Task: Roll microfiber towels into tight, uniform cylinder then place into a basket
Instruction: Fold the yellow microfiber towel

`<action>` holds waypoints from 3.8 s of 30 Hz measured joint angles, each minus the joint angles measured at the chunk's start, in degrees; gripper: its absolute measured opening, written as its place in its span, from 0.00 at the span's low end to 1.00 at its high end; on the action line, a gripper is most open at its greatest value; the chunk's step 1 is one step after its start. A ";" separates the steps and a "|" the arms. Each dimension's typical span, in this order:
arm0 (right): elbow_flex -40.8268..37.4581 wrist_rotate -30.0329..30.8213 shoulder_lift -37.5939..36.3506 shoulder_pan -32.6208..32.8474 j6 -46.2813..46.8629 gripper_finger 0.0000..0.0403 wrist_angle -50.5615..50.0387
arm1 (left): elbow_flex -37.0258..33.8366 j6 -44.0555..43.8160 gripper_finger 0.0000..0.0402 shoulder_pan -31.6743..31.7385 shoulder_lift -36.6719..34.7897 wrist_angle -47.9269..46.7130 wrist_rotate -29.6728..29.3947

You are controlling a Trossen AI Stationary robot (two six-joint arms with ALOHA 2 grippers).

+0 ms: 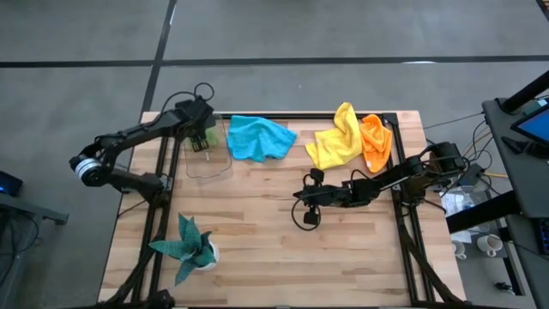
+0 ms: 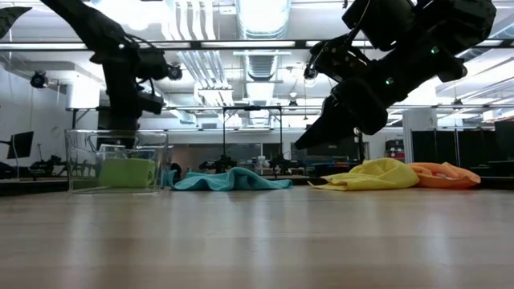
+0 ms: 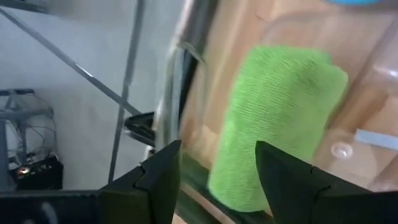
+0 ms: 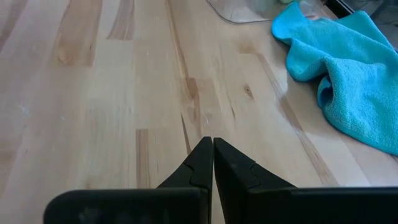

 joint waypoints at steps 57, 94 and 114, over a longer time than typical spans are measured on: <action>29.16 -3.50 10.04 -39.48 10.79 0.46 -48.72 | -11.57 -32.75 0.47 -54.32 -0.15 55.11 5.30; 41.21 6.18 23.52 -41.63 17.99 0.46 -59.89 | -11.63 -33.04 0.47 -54.34 -0.45 53.51 5.34; 33.79 14.63 -2.05 -29.75 15.26 0.02 -64.37 | -11.63 -32.92 0.47 -54.34 -0.45 50.99 2.53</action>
